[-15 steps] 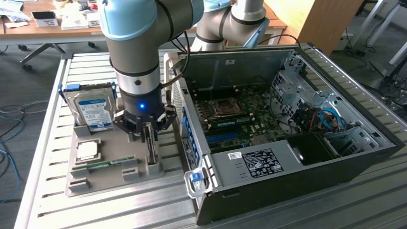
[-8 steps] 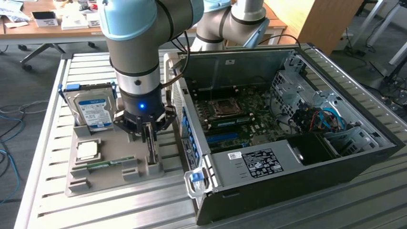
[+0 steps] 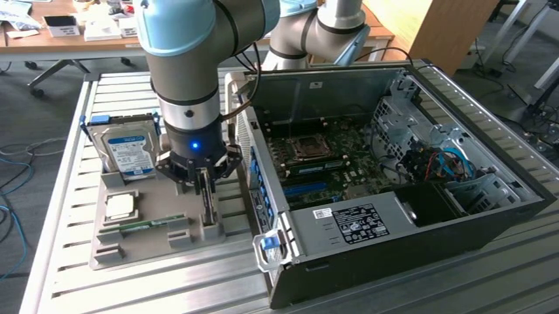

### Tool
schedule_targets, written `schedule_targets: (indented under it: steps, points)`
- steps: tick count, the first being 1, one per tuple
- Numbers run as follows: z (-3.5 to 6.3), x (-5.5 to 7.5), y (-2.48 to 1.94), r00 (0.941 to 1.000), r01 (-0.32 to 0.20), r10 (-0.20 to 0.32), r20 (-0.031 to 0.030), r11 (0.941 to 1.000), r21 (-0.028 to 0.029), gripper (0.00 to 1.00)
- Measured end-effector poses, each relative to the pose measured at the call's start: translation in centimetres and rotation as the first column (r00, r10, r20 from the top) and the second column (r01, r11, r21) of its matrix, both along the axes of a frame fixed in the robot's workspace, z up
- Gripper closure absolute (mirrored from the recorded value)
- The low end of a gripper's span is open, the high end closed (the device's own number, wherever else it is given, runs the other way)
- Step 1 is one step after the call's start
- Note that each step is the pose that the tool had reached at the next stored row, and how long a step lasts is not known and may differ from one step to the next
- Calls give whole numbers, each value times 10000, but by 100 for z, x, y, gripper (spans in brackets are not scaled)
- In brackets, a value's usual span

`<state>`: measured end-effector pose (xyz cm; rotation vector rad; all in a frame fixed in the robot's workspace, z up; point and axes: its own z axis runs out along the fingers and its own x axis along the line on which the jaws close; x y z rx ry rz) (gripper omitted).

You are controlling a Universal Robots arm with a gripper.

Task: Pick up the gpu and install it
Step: 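Pick up the gpu and move the gpu toward the slot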

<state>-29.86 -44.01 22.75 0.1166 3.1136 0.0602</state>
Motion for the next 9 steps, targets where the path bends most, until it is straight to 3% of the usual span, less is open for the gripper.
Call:
schedule_targets:
  steps: [9]
  points:
    - [16, 0, -1, 10000, -1, 1, -1, 10000, 1, 67]
